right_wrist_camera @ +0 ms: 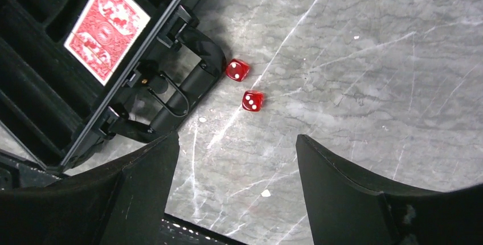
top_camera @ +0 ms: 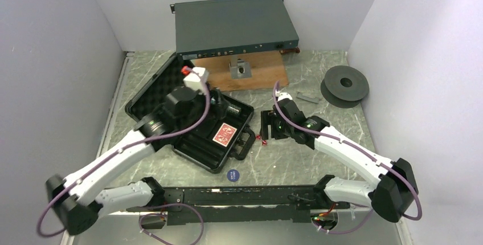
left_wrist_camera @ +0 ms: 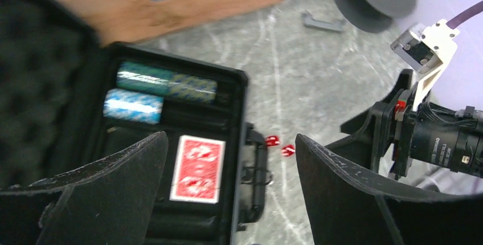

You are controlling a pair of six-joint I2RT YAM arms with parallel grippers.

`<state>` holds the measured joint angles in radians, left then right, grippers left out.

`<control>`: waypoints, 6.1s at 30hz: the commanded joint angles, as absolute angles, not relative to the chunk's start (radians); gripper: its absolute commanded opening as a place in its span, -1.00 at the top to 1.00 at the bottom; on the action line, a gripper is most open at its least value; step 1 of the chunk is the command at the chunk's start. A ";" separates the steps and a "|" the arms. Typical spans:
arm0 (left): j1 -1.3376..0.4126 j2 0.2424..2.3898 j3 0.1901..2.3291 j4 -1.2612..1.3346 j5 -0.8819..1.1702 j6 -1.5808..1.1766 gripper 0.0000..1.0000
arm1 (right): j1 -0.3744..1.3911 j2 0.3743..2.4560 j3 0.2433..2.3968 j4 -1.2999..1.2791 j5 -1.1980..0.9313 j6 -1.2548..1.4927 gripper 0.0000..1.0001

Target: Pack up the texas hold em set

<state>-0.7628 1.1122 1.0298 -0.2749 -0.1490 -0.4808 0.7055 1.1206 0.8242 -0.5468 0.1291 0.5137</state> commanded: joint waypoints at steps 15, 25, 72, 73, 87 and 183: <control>-0.763 0.329 0.710 -0.644 -0.666 -0.299 -0.95 | 0.704 1.441 0.925 -0.437 0.151 0.593 -0.16; -0.764 0.339 0.686 -0.675 -0.627 -0.314 -0.95 | 0.712 1.555 0.963 -0.417 0.162 0.591 -0.03; -0.763 0.377 0.704 -0.683 -0.616 -0.274 -0.99 | 0.733 1.533 1.110 -0.548 0.261 0.516 0.87; -0.763 0.378 0.703 -0.682 -0.610 -0.269 -0.99 | 0.733 1.526 1.124 -0.555 0.261 0.513 0.87; -0.763 0.420 0.718 -0.725 -0.667 -0.282 -0.99 | 0.735 1.611 1.311 -0.427 0.107 0.498 0.87; -0.764 0.452 0.762 -0.599 -0.583 -0.186 -0.98 | 0.845 1.313 1.035 -0.681 0.257 0.645 -0.44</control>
<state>-0.7628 0.4061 0.7284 -0.6670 -0.5865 -0.2462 0.8463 1.3666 1.0691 -0.6205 0.2276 0.5709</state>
